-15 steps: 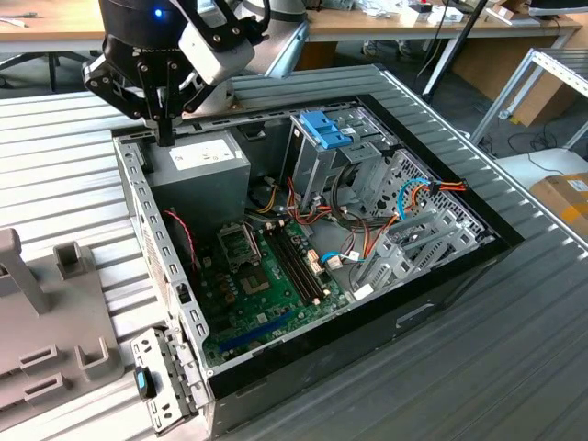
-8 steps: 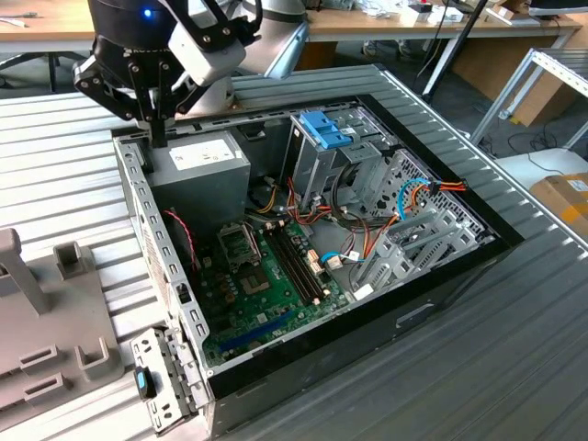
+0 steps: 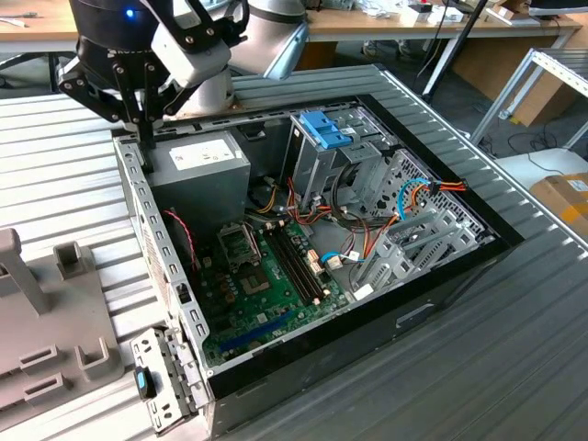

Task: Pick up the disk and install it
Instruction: 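Reach for the disk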

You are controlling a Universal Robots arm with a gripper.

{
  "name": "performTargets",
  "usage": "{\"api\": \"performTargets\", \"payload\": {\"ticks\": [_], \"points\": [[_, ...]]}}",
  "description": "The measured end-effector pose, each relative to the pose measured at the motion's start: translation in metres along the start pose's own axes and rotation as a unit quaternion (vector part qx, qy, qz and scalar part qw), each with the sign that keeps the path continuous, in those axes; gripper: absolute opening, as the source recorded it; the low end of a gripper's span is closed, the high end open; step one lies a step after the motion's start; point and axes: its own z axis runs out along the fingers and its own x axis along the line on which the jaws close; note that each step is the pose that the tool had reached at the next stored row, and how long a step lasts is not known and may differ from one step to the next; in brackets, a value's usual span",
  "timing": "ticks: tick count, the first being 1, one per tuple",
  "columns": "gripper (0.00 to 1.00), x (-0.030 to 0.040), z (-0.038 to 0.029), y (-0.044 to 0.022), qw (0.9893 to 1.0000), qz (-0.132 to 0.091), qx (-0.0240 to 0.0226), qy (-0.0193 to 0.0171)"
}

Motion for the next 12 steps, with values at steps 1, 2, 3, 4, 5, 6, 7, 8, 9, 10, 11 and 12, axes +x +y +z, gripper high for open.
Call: {"api": "performTargets", "payload": {"ticks": [1, 2, 3, 4, 5, 6, 7, 8, 9, 10, 11, 12], "points": [[0.11, 0.0011, 0.0000, -0.0001, 1.0000, 0.000, 0.0000, 0.0000], [0.11, 0.0022, -0.0001, -0.0002, 1.0000, 0.000, 0.0000, 0.0000], [0.11, 0.0043, -0.0001, -0.0003, 1.0000, 0.000, 0.0000, 0.0000], [0.11, 0.0056, -0.0002, -0.0004, 1.0000, 0.000, 0.0000, 0.0000], [0.11, 0.0071, -0.0002, -0.0005, 1.0000, 0.000, 0.0000, 0.0000], [0.11, 0.0089, -0.0002, -0.0007, 1.0000, 0.000, 0.0000, 0.0000], [0.11, 0.0113, -0.0003, -0.0008, 1.0000, 0.000, 0.0000, 0.0000], [0.11, 0.0124, -0.0003, -0.0009, 1.0000, 0.000, 0.0000, 0.0000], [0.11, 0.0137, -0.0004, -0.0010, 1.0000, 0.000, 0.0000, 0.0000], [0.11, 0.0157, -0.0004, -0.0012, 1.0000, 0.000, 0.0000, 0.0000], [0.11, 0.0175, -0.0005, -0.0013, 1.0000, 0.000, 0.0000, 0.0000], [0.11, 0.0192, -0.0006, -0.0014, 1.0000, 0.000, 0.0000, 0.0000]]}}
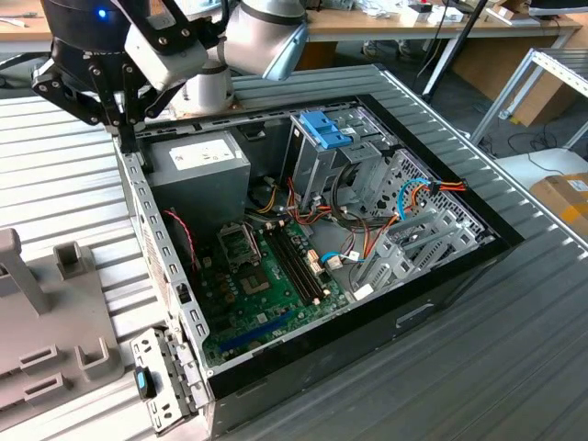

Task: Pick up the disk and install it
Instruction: 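Reach for the disk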

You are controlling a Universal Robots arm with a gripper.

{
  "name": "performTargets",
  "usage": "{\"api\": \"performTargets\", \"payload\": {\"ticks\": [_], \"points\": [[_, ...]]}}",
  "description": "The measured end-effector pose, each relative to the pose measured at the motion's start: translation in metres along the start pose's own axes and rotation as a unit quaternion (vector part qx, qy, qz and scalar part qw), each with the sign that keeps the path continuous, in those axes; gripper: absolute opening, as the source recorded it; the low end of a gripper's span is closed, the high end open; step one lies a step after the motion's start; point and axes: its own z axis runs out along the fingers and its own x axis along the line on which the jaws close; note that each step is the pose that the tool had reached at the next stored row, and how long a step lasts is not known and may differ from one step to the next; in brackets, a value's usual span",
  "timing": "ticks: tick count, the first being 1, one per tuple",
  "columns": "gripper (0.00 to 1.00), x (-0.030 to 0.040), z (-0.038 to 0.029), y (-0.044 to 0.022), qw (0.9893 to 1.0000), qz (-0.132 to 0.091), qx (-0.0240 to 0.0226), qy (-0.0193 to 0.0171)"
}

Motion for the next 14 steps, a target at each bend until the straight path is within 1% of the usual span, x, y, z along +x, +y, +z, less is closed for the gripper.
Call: {"api": "performTargets", "payload": {"ticks": [1, 3, 10, 12, 14], "points": [[0.11, 0.0018, -0.0001, -0.0001, 1.0000, 0.000, 0.0000, 0.0000], [0.11, 0.0080, -0.0002, -0.0006, 1.0000, 0.000, 0.0000, 0.0000], [0.11, 0.0196, -0.0005, -0.0015, 1.0000, 0.000, 0.0000, 0.0000], [0.11, 0.0245, -0.0006, -0.0018, 1.0000, 0.000, 0.0000, 0.0000], [0.11, 0.0321, -0.0009, -0.0024, 1.0000, 0.000, 0.0000, 0.0000]]}}
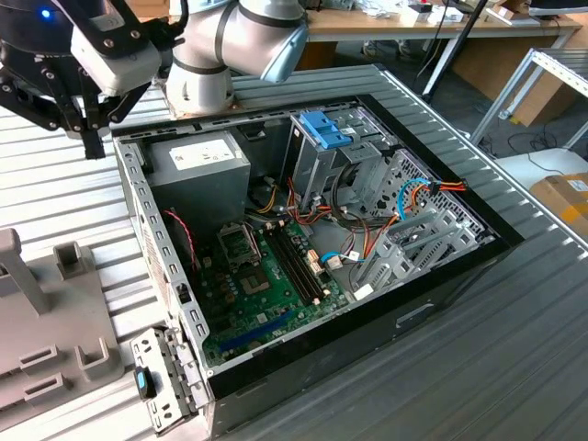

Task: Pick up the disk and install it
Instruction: 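Reach for the disk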

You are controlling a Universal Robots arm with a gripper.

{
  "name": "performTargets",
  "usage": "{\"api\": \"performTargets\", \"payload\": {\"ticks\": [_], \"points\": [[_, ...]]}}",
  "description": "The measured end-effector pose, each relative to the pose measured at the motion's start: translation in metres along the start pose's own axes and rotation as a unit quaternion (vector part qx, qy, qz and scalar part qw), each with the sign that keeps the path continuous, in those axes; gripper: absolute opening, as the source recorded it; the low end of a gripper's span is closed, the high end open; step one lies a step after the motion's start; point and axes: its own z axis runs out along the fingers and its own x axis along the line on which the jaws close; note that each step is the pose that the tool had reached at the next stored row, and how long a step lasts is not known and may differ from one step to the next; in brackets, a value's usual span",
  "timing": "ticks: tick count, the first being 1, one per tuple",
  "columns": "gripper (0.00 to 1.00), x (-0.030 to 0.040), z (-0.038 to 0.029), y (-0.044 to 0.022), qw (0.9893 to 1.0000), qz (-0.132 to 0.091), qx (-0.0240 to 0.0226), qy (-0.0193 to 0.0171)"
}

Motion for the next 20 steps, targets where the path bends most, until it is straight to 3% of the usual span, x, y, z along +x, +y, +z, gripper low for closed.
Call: {"api": "performTargets", "payload": {"ticks": [16, 20], "points": [[0.11, 0.0221, -0.0006, -0.0017, 1.0000, 0.000, 0.0000, 0.0000], [0.11, 0.0314, -0.0009, -0.0024, 1.0000, 0.000, 0.0000, 0.0000]]}}
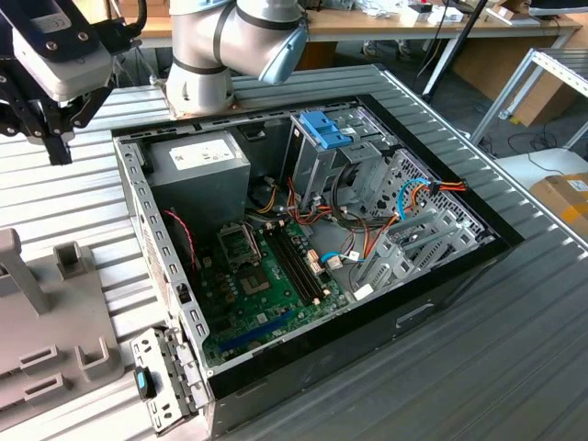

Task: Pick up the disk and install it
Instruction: 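Reach for the disk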

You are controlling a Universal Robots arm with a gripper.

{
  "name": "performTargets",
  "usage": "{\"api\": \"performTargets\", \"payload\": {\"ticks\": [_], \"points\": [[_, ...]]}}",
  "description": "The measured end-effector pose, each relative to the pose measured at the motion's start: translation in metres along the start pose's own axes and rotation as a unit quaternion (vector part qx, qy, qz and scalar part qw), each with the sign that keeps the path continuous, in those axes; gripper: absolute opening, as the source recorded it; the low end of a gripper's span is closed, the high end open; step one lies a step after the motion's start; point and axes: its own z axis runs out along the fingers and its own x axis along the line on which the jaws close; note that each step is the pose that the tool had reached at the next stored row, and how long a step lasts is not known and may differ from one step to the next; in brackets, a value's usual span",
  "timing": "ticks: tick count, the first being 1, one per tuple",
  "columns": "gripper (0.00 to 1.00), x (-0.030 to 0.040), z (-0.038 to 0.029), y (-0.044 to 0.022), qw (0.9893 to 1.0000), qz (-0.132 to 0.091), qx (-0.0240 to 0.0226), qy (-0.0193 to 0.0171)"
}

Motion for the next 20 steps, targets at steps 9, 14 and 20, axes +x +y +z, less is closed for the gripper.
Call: {"api": "performTargets", "payload": {"ticks": [9, 14, 20], "points": [[0.11, 0.0127, -0.0003, 0.0008, 1.0000, 0.000, 0.0000, 0.0000], [0.11, 0.0258, -0.0006, 0.0008, 1.0000, 0.000, 0.0000, 0.0000], [0.11, 0.0338, -0.0008, 0.0002, 1.0000, 0.000, 0.0000, 0.0000]]}}
